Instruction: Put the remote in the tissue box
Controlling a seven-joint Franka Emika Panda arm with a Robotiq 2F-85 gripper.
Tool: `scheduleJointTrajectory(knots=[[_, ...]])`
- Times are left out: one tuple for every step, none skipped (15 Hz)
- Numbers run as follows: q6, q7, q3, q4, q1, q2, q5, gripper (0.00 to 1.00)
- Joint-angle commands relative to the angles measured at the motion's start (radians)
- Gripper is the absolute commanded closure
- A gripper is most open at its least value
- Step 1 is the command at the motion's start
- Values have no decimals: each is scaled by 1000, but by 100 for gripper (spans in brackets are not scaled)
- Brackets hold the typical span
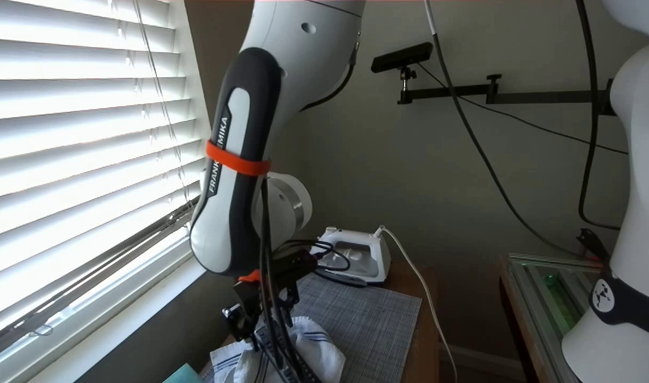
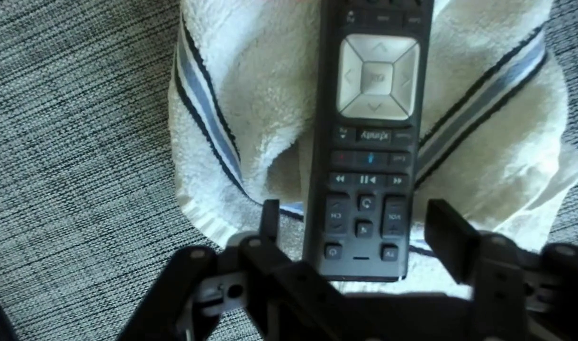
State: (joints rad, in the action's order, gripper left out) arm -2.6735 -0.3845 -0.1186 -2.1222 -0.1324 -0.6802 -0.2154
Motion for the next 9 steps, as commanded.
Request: scheduleJointTrajectory(knots=[[-1, -17, 4, 39, 10, -41, 18, 15], [0, -16, 5, 44, 10, -46, 17, 13], [0, -15, 6, 48, 11, -51, 16, 16], [0, -14, 7, 51, 12, -55, 14, 19], [-1, -12, 9, 56, 15, -60, 13, 36], [-2, -10, 11, 59, 17, -63, 11, 41], [-3, -9, 11, 63, 17, -66, 11, 46], [-6, -8, 12, 64, 17, -67, 11, 55], [-9, -8, 11, 65, 17, -68, 11, 62]])
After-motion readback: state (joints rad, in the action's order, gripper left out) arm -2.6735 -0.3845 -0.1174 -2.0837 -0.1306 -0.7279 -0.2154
